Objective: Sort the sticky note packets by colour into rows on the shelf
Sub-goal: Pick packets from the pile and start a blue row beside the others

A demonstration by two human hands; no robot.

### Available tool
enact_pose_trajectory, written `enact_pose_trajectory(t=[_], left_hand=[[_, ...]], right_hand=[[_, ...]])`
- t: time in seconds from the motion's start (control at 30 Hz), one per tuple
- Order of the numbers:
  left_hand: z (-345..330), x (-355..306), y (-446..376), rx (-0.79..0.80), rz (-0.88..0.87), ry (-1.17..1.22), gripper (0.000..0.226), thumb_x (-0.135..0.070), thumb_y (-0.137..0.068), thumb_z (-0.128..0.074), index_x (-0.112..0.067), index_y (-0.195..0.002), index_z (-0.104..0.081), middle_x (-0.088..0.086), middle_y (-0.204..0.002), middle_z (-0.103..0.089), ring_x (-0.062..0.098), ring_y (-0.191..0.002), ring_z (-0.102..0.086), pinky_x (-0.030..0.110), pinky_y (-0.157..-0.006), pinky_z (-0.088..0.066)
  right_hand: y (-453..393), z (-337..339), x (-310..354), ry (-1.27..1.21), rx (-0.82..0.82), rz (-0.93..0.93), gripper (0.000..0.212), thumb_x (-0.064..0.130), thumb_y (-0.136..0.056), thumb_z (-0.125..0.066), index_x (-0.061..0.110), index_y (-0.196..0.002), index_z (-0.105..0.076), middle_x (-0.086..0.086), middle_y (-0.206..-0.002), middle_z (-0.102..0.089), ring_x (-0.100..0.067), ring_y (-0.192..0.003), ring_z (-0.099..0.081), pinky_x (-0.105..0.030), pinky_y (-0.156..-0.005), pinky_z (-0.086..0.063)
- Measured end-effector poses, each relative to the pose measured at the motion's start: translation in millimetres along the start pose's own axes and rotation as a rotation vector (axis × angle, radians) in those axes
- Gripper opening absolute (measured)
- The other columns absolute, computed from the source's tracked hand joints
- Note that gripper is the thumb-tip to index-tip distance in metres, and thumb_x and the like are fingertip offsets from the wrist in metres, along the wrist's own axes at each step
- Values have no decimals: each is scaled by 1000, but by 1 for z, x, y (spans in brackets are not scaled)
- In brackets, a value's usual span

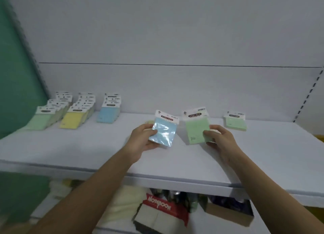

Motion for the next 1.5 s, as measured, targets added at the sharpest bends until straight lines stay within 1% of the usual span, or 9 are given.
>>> enact_pose_trajectory(t=[0.17,0.3,0.53,0.77,1.0,1.17,1.33,1.43,1.5], left_hand=[[78,5,52,-268,-21,29,19,-7,-88,-61,-15,-105,-65,14,-102,-69,24,-88,-67,31,-72,-55],[141,7,90,-429,-41,48,22,-9,-87,-64,-16,-107,-67,11,-101,-69,22,-86,-64,30,-70,-52],[228,7,130,-526,-53,157,21,-5,-85,-66,-18,-101,-67,8,-93,-71,20,-78,-67,27,-63,-51],[312,-15,131,-421,-101,149,26,-1,-87,-64,-12,-110,-61,14,-99,-71,23,-82,-72,25,-59,-57],[355,-23,117,-311,-78,107,30,0,-86,-65,-9,-114,-61,15,-105,-70,26,-85,-70,27,-67,-55],[350,-26,83,-261,-49,61,29,3,-84,-66,-8,-111,-62,17,-103,-69,29,-87,-69,30,-68,-57],[324,-20,39,-231,-46,17,25,3,-84,-66,-9,-105,-63,14,-99,-70,28,-86,-69,29,-65,-55],[306,-15,13,-236,-60,5,21,4,-84,-65,-15,-93,-62,13,-98,-68,23,-82,-67,27,-61,-54],[294,-11,-6,-230,-76,-35,21,5,-83,-65,-14,-92,-62,13,-98,-68,24,-83,-66,30,-65,-55]], right_hand=[[15,-74,-5,-49,179,-51,28,-2,-76,-66,18,-95,-67,-6,-78,-74,-18,-65,-69,-29,-59,-56],[41,-141,-12,-62,295,-79,26,-5,-77,-64,14,-94,-62,-10,-86,-70,-27,-78,-65,-32,-61,-57],[73,-226,-13,-33,350,-66,22,-4,-82,-61,10,-99,-60,-13,-91,-69,-27,-79,-67,-33,-62,-57],[93,-309,-20,-50,283,-34,27,-6,-83,-56,2,-109,-55,-19,-105,-67,-33,-92,-69,-35,-65,-58],[100,-357,-32,-88,155,-1,21,-3,-89,-53,5,-109,-53,-17,-108,-63,-32,-97,-65,-35,-68,-56],[93,-352,-36,-61,45,9,20,-1,-91,-51,5,-110,-52,-16,-107,-63,-32,-99,-64,-34,-67,-56],[61,-327,-36,-67,-95,-2,20,-3,-91,-51,3,-110,-50,-19,-113,-59,-36,-106,-61,-41,-77,-56],[31,-324,-32,-71,-117,-14,18,-3,-91,-51,5,-108,-52,-19,-112,-58,-35,-105,-60,-38,-71,-55],[10,-328,-28,-52,-127,-9,23,-2,-91,-51,4,-113,-52,-19,-112,-58,-32,-101,-61,-35,-67,-54]])
Point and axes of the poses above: each hand's wrist, its own y-axis away from the middle knuckle, its own z-axis out of the back of the hand, x = y × z, the point moved 3 cm from there along -y, towards the middle knuckle
